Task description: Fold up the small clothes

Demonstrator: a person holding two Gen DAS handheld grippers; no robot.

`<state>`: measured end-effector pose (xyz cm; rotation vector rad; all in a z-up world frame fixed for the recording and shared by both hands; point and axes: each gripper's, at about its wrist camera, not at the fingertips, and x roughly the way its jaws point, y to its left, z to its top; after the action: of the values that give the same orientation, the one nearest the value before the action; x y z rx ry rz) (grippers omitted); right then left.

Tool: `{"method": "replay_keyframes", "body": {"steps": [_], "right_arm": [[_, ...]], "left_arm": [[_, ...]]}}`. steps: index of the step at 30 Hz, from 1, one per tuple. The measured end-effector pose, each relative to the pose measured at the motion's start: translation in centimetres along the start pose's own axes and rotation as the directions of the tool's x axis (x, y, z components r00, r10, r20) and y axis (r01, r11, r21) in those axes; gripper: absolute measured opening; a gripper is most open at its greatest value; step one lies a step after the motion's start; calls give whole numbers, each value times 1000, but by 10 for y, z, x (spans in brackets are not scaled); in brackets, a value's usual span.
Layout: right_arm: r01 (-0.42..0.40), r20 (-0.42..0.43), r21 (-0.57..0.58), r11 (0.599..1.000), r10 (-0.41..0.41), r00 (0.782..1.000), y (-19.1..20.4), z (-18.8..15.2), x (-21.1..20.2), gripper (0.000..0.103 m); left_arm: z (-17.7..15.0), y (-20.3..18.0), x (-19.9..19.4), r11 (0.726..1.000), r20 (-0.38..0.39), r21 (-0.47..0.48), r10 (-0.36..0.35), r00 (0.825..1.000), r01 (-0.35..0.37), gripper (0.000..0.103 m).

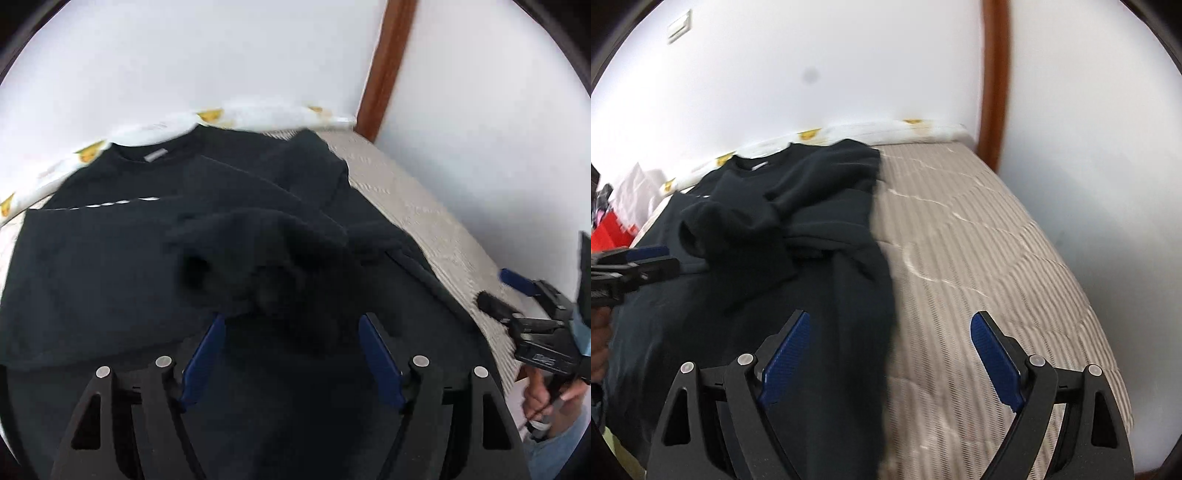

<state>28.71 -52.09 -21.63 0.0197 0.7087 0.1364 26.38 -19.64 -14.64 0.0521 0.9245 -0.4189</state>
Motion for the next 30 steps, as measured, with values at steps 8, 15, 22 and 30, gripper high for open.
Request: {"method": "replay_keyframes", "body": {"steps": [8,15,22,30], "right_arm": [[20,7,45,999,-21,1000,-32,-12,-8,87],[-2,16,45,999,1,1000,-17,-2,0,87],[-48,68,-11,999,49,996,33,29,-2,87],[-71,53,-74,995,75,996,97,46,6,87]], "left_arm": [[4,-2,44,992,-35,-125,-21,999,16,44],[20,21,6,980,97,-177,-75,992,91,13],[19,98,-77,951,251,-303,22,968,57,13],[-29,189,-95,876,164,-482,83,983,6,33]]}}
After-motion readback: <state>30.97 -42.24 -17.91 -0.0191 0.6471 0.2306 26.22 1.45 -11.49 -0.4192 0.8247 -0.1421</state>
